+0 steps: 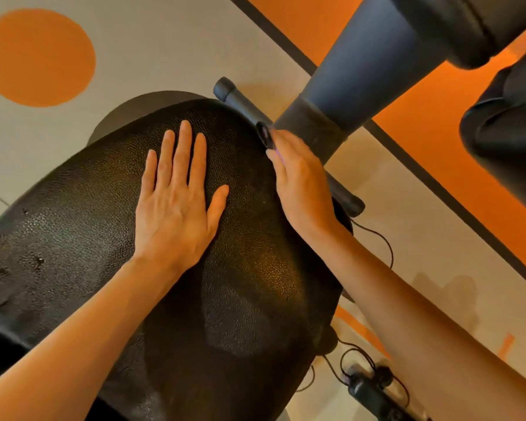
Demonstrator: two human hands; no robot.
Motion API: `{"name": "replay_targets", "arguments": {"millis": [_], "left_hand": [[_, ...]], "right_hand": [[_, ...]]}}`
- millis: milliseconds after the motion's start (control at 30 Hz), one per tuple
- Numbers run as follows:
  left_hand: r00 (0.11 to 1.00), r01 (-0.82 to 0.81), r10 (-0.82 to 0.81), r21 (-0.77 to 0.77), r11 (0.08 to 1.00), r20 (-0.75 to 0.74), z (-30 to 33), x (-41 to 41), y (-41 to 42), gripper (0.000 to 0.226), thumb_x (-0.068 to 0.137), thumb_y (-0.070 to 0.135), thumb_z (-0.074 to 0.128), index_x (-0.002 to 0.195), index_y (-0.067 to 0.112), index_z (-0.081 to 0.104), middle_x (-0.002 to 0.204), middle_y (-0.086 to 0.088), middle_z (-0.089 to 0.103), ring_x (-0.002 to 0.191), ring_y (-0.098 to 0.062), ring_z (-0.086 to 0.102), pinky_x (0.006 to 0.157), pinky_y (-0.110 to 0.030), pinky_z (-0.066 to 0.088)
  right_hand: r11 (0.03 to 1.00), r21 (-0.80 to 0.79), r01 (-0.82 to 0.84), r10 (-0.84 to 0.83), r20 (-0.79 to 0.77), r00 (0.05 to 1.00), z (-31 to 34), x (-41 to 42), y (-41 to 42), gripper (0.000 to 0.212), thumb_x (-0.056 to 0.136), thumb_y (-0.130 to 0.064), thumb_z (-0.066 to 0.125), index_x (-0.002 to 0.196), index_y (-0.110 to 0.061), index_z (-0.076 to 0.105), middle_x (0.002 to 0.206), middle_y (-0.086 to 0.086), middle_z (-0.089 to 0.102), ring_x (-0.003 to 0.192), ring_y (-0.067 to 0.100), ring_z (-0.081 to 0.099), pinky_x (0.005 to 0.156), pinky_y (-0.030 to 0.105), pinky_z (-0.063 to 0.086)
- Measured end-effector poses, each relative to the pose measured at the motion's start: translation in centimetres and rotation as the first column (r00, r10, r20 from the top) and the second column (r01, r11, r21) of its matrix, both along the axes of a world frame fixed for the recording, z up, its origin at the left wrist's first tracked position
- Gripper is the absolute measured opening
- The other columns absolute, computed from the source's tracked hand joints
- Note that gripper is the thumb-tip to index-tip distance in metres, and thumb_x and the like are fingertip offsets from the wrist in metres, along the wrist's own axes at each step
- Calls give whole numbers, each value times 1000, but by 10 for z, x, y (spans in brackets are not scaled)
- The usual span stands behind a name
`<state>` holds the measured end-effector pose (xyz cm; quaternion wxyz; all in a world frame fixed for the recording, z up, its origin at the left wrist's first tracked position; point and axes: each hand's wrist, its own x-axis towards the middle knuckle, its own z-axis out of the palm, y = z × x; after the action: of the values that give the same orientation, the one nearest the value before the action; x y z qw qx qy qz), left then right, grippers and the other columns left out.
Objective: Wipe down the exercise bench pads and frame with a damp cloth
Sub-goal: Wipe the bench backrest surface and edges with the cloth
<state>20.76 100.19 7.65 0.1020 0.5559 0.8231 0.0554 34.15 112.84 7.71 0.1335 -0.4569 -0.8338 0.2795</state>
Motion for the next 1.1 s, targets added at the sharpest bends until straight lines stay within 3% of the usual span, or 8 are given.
{"name": "replay_targets", "arguments": {"millis": [133,233,333,533,700,900,1000,1100], "left_hand": [[1000,-4,4,2,1000,3,1,0,-1,75,101,55,18,159,10,8,168,-12,0,155,-29,-1,125,-43,0],[1000,-1,1,3,1000,3,1,0,0,75,101,55,19,159,10,7,168,-11,0,155,-28,-2,125,-43,-1],[1000,-4,4,9,1000,-3,0,0,-1,74,101,54,19,159,10,8,168,-11,0,155,-28,-1,124,-42,0],[1000,3,-3,0,1000,-11,1,0,-1,75,101,55,17,159,9,8,168,-12,0,155,-29,-1,125,-43,0],[1000,6,-6,7,1000,-8,-3,0,-2,75,101,56,18,159,10,8,168,-11,1,155,-28,-1,125,-44,1],[999,8,-8,-6,1000,51,5,1,-3,74,101,55,19,159,10,8,167,-13,-1,155,-30,-3,124,-43,-3],[990,112,-111,-5,994,92,15,34,-14,71,102,50,21,160,12,6,167,-13,-4,155,-29,-4,125,-44,0],[951,283,-285,33,958,123,14,92,-41,67,103,45,22,159,10,9,167,-13,2,155,-28,3,125,-45,11]], "right_hand": [[994,-21,111,-108,104,989,20,98,-26,26,101,-17,46,119,-9,61,107,2,65,97,10,61,81,24,50],[991,-2,134,-133,109,985,7,46,-8,22,101,-17,45,100,-6,64,86,0,59,76,10,52,64,20,36],[997,-8,71,-70,39,997,2,-4,2,23,101,-16,45,99,-4,64,92,6,62,81,12,53,68,15,31],[990,-18,142,-139,107,984,20,112,-32,22,100,-17,47,112,-9,64,94,-5,62,85,9,61,72,11,44],[993,26,112,-113,65,991,-1,24,-5,22,101,-18,46,94,-6,63,82,1,54,74,10,46,62,15,25],[991,22,129,-129,13,991,18,118,-39,21,99,-14,50,112,-9,65,94,-8,62,83,0,57,71,9,42],[992,-25,123,-121,56,991,12,78,-16,20,100,-19,48,83,-16,58,67,-12,49,59,1,46,56,11,33],[991,-14,130,-130,18,991,12,60,-13,19,101,-20,47,86,-18,58,73,-11,53,62,-1,47,59,3,34]]}}
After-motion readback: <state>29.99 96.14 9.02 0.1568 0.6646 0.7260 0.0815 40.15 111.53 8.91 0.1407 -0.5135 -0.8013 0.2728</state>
